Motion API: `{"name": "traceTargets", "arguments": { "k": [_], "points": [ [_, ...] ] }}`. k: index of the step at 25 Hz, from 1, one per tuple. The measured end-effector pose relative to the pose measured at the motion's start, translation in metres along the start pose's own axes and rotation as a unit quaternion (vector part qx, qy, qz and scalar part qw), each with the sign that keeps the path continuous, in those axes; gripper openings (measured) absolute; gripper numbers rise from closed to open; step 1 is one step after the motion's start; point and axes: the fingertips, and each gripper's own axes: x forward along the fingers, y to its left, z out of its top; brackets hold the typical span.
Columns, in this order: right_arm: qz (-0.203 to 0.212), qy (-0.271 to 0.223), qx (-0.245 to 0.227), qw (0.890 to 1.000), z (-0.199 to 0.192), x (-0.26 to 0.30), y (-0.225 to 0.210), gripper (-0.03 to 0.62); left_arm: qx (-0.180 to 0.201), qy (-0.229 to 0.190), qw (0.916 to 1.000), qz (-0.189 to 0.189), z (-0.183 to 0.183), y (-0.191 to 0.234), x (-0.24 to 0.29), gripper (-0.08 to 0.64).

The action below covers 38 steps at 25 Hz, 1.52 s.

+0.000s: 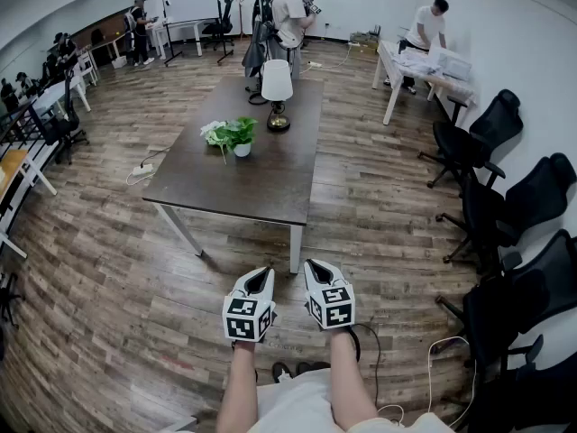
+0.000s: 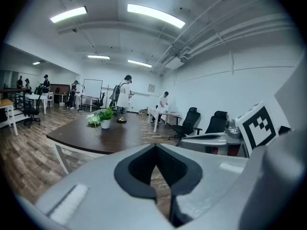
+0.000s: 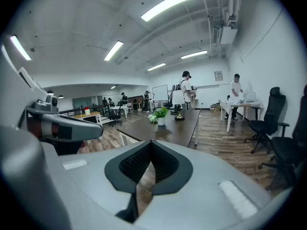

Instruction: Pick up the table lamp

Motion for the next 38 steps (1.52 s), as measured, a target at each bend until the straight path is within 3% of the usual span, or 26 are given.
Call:
{"name": "traceTargets", "arguments": {
  "k": [5,11,17,23,27,30,38],
  "points": [
    [-0.021,-0.001,0.003,1.0,0.001,0.005,-0.014,0.023,-0.006,0.004,1.0,-0.001,-0.007,0.021,0.003,0.0],
    [-0.027,-0.009,0.002,1.0,0.014,0.01,-0.021,0.023,0.01,0.003,0.9995,-0.029,0.012,0.01,0.02,0.0],
    [0.003,-0.018,0.003,1.0,0.023,0.031,-0.034,0.025,0.013,0.002,0.9991,-0.041,0.027,0.004,0.056,0.0],
    [0.039,-0.066,0.044,0.996,0.068,0.065,-0.079,0.026,0.021,-0.015,0.9995,-0.02,0.076,0.016,0.104,0.0],
    [0.076,-0.075,0.066,0.992,0.093,0.087,-0.111,0.026,0.036,-0.013,0.9987,-0.034,0.109,0.012,0.14,0.0],
    [0.091,-0.075,0.074,0.99,0.102,0.098,-0.141,0.026,0.03,-0.005,0.9986,-0.042,0.117,0.008,0.167,0.0],
    [0.111,-0.077,0.104,0.985,0.116,0.115,-0.225,0.026,0.014,-0.021,0.9997,-0.005,0.136,-0.008,0.233,0.0]
  ]
}}
